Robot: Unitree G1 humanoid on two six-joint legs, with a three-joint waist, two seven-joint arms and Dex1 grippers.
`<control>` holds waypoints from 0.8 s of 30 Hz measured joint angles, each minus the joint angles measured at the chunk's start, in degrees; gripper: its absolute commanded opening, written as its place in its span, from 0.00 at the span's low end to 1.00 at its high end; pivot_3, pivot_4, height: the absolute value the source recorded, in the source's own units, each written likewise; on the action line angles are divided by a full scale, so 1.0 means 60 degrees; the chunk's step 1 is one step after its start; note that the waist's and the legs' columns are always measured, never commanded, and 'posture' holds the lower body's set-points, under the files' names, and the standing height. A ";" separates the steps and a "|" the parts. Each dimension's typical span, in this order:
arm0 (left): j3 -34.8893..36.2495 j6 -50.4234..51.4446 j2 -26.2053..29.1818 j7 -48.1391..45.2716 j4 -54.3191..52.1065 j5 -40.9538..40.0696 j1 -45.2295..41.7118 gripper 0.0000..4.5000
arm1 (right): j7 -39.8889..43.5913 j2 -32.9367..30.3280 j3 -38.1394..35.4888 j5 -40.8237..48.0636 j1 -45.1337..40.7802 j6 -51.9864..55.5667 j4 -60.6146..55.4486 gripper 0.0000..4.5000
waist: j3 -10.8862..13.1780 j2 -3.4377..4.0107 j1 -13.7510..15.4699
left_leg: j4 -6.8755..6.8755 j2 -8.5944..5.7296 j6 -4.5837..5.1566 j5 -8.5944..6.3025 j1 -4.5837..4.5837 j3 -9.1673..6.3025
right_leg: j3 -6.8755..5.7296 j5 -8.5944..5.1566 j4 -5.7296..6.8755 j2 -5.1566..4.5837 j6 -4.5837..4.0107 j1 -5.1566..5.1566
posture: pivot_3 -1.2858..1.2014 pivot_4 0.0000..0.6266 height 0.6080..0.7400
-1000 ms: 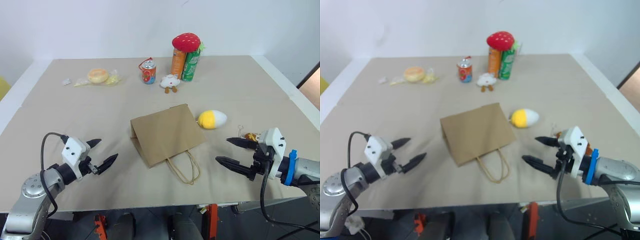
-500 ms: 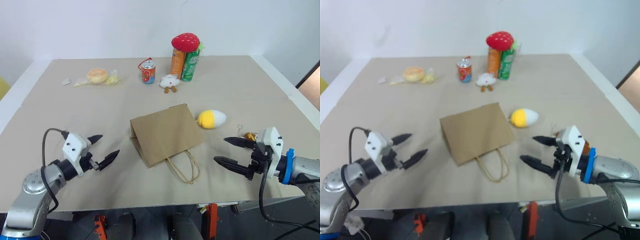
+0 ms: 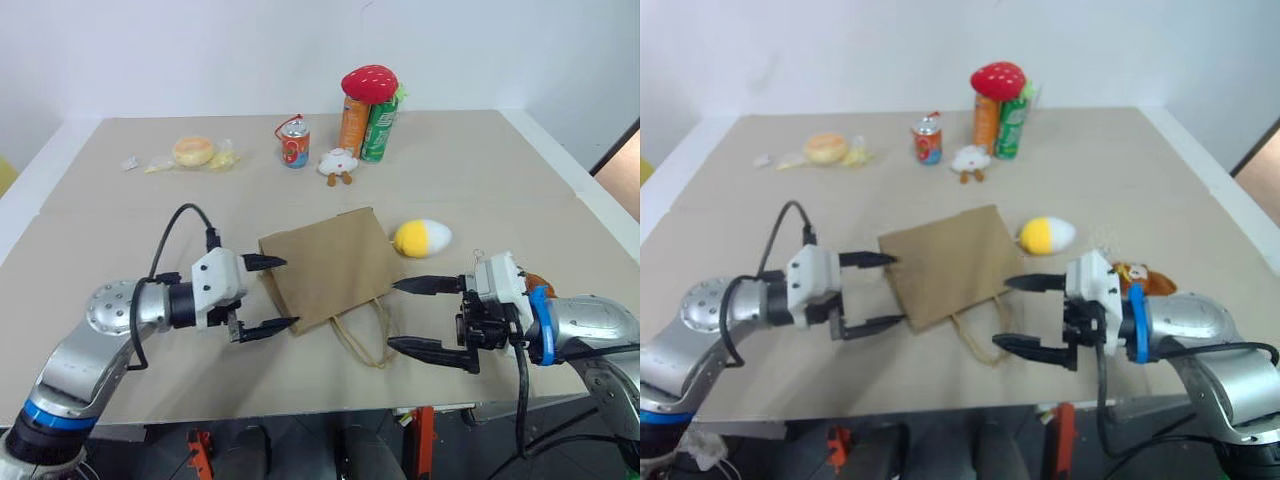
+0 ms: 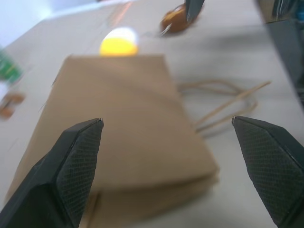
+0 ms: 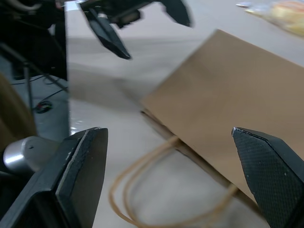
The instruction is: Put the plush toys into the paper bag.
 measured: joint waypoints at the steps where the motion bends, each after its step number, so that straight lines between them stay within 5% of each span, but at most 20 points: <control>1: -0.0271 -0.0067 -0.0079 -0.0177 0.0231 0.0111 -0.0170 1.00 | 0.0005 -0.0001 0.0102 0.0009 -0.0041 0.0019 -0.0027 1.00 | 0.0000 0.0000 -0.0001 | 0.0004 0.0001 0.0000 0.0000 0.0000 0.0002 | 0.0002 0.0000 0.0000 0.0001 0.0000 0.0001 | 0.52 0.24 1.00; 12: -0.2512 -0.2082 -0.1500 -0.1846 0.3637 0.1853 -0.2334 1.00 | 0.0124 -0.0045 0.0369 -0.0235 -0.0317 -0.0055 0.0039 1.00 | 0.0006 -0.0012 0.0003 | 0.0021 -0.0002 0.0001 0.0001 -0.0010 0.0001 | 0.0020 0.0025 0.0000 0.0010 0.0018 -0.0001 | 0.52 0.24 1.00; 24: -0.3408 -0.3042 -0.2760 -0.1963 0.4173 0.2842 -0.2815 1.00 | -0.0516 -0.0040 0.0222 -0.0294 0.0052 -0.0004 -0.0009 1.00 | 0.0007 -0.0013 -0.0018 | 0.0029 -0.0003 0.0007 -0.0002 -0.0005 0.0007 | 0.0056 0.0038 0.0002 0.0025 0.0041 -0.0002 | 0.52 0.24 1.00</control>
